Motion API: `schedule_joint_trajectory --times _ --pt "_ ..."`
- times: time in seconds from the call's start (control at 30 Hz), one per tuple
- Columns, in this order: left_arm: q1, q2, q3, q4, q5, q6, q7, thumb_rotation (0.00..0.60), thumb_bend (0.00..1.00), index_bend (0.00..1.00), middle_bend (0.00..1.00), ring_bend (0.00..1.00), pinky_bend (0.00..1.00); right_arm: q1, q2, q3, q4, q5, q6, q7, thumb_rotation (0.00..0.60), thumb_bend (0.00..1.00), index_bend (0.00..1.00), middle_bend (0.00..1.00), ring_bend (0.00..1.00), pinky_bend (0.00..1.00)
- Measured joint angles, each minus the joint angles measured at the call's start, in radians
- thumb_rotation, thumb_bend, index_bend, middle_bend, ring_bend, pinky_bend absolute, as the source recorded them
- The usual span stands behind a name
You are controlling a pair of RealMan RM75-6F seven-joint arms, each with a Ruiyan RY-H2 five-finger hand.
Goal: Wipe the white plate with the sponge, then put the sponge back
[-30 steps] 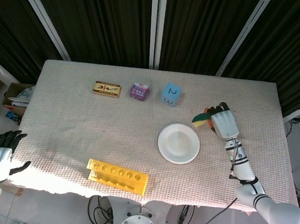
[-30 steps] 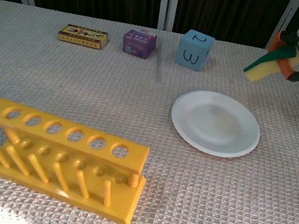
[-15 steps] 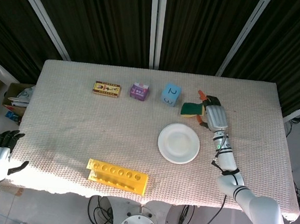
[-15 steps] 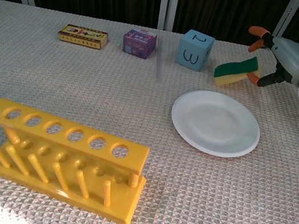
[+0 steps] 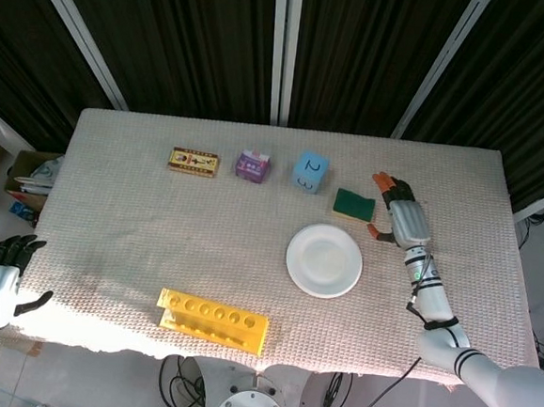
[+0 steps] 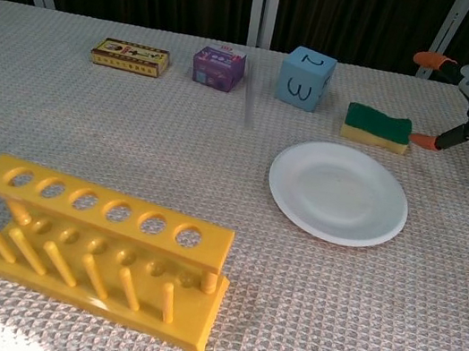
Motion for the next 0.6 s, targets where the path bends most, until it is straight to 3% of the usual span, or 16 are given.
schedule_joint_trajectory --times 0.1,0.2,0.47,0.6 --pt "-0.005 -0.004 -0.002 0.003 0.007 0.0 -0.004 0.6 0.12 0.22 0.15 0.12 0.16 -0.049 0.099 -0.01 -0.142 -0.004 0.051 -0.041 0.6 0.2 0.02 0.22 0.13 0.18" --pt "-0.01 -0.005 -0.005 0.002 0.014 0.002 -0.003 0.6 0.12 0.22 0.15 0.12 0.16 -0.113 0.209 -0.026 -0.301 -0.016 0.135 -0.11 0.6 0.22 0.11 0.28 0.16 0.2" --pt "-0.02 -0.01 -0.008 -0.007 0.027 0.004 0.005 0.6 0.12 0.22 0.15 0.12 0.16 -0.337 0.521 -0.126 -0.737 -0.07 0.363 -0.28 0.6 0.23 0.14 0.26 0.16 0.18" --pt "-0.022 -0.012 -0.007 -0.013 0.03 0.004 0.011 0.6 0.12 0.22 0.15 0.12 0.16 -0.459 0.619 -0.198 -0.847 -0.113 0.475 -0.336 0.6 0.23 0.14 0.24 0.13 0.15"
